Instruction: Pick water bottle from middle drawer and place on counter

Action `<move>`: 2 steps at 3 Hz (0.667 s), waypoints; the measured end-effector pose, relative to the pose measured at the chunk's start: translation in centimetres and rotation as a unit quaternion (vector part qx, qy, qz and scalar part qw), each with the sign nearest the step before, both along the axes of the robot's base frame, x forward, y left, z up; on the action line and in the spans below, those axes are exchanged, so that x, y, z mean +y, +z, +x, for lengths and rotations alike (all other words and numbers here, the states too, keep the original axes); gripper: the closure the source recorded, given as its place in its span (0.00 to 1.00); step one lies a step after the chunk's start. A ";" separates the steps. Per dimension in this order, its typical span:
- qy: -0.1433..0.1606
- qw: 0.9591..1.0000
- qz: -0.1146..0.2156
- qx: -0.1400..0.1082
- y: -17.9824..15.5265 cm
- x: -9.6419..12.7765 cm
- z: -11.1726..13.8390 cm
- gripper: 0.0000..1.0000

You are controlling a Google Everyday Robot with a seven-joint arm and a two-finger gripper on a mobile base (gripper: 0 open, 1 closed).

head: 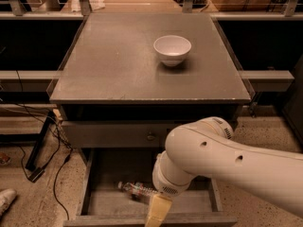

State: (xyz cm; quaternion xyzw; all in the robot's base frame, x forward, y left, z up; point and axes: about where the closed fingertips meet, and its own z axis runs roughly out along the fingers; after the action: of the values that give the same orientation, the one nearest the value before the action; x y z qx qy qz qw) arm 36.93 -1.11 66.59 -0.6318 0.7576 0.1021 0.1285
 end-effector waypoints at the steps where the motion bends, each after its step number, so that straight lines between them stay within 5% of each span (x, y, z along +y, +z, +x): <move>1: -0.008 1.000 0.010 -0.017 -1.6 1.4 2.8 0.00; 2: -0.010 1.000 0.007 -0.018 -2.7 2.2 3.0 0.00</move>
Offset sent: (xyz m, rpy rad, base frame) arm 0.0471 0.0229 -0.0262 0.0332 -0.0492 -0.0239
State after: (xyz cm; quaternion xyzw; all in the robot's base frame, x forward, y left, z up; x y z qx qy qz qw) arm 39.93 1.13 63.87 -0.6253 0.7605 0.0949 0.1473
